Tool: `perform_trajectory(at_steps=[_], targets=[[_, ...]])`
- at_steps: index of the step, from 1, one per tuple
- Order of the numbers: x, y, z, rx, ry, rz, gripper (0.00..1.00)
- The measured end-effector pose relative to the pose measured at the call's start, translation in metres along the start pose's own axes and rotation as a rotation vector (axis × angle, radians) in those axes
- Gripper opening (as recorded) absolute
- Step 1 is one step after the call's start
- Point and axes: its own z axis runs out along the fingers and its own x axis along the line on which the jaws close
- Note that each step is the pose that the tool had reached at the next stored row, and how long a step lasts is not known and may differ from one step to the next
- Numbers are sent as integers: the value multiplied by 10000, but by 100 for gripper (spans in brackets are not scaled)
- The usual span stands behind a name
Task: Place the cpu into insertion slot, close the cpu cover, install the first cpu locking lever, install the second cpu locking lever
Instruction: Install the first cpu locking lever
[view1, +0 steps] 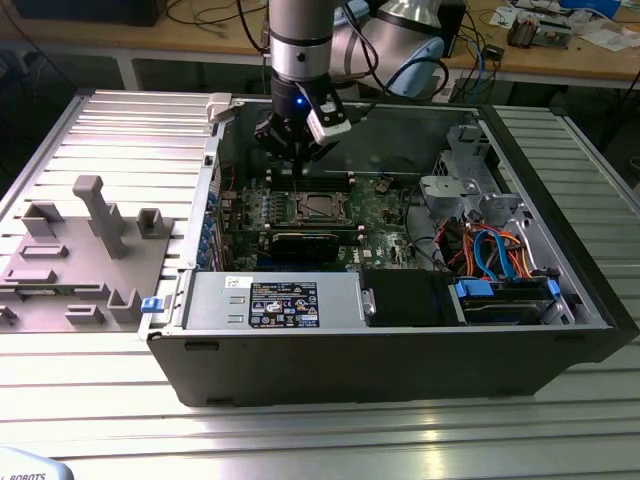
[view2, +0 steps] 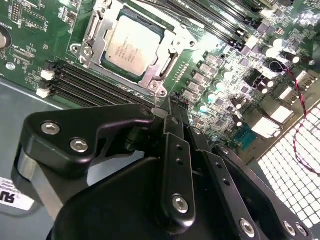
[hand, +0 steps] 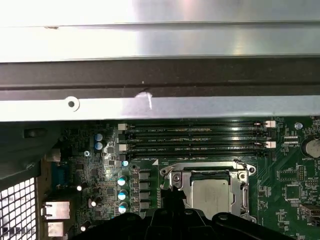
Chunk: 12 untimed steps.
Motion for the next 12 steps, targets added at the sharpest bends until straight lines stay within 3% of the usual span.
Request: perform_trajectory(at_steps=[1,2,6,12], targets=[[159,0,-25,-2,-63,0,11],[236,64,-82,-3,-100,-3,11],[237,124,-95,-4,-99,-15,11],[187,137,-96,-6,-98,-50,11]])
